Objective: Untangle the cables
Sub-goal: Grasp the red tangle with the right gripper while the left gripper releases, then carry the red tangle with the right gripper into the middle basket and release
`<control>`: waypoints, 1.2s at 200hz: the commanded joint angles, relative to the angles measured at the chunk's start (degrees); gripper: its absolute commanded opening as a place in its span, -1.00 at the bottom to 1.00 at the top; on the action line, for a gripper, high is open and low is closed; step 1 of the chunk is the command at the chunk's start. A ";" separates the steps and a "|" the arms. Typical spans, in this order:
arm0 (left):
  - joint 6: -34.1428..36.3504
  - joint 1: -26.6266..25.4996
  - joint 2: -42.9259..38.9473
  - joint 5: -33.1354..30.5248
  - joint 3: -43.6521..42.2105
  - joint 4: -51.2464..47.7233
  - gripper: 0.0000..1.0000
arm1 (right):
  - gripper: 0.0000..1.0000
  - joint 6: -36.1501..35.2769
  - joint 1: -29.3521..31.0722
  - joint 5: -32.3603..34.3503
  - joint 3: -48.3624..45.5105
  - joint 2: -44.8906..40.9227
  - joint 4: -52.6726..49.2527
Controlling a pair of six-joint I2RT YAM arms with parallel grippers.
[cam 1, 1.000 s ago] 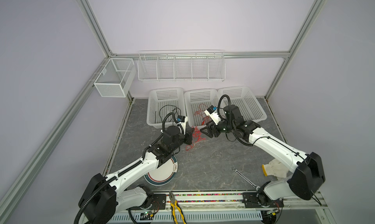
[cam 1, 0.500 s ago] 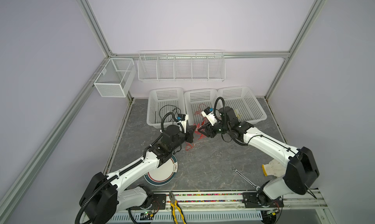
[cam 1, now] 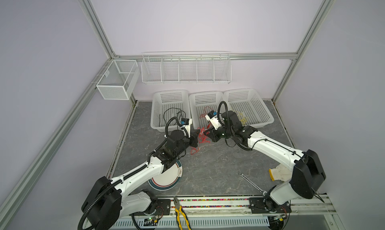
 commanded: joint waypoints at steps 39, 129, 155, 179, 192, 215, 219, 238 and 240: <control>0.31 1.26 -5.64 -5.94 -1.28 -4.44 -1.00 | -0.86 1.13 -4.94 13.89 0.24 -0.69 -1.02; 0.06 2.25 -8.47 -9.24 -2.27 -8.03 -1.00 | -0.87 -0.16 -10.63 16.17 -2.31 -3.18 -0.50; 0.02 2.25 -7.33 -6.70 -2.14 -7.02 -0.99 | -0.87 -0.46 -11.31 13.51 -2.27 -2.73 1.01; -0.43 2.25 -5.95 -5.20 -2.14 -5.89 -0.36 | -0.87 -0.47 -11.35 10.74 -0.66 -0.65 1.91; -0.65 2.25 -5.74 -5.06 -2.27 -5.75 -0.14 | -0.87 -0.15 -11.31 10.14 0.48 0.71 2.31; -0.65 2.30 -6.13 -4.82 -2.66 -5.84 0.05 | -0.87 0.16 -11.27 9.92 2.54 2.83 3.15; -0.65 2.25 -6.19 -4.76 -2.73 -5.95 0.07 | -0.87 0.13 -11.34 10.04 3.02 3.31 3.24; -0.73 2.25 -6.35 -4.30 -2.93 -6.56 0.10 | -0.87 0.11 -11.36 10.38 5.61 5.92 3.33; -0.81 2.25 -6.35 -4.23 -2.90 -6.68 0.10 | -0.87 0.12 -11.41 10.44 5.87 6.30 3.33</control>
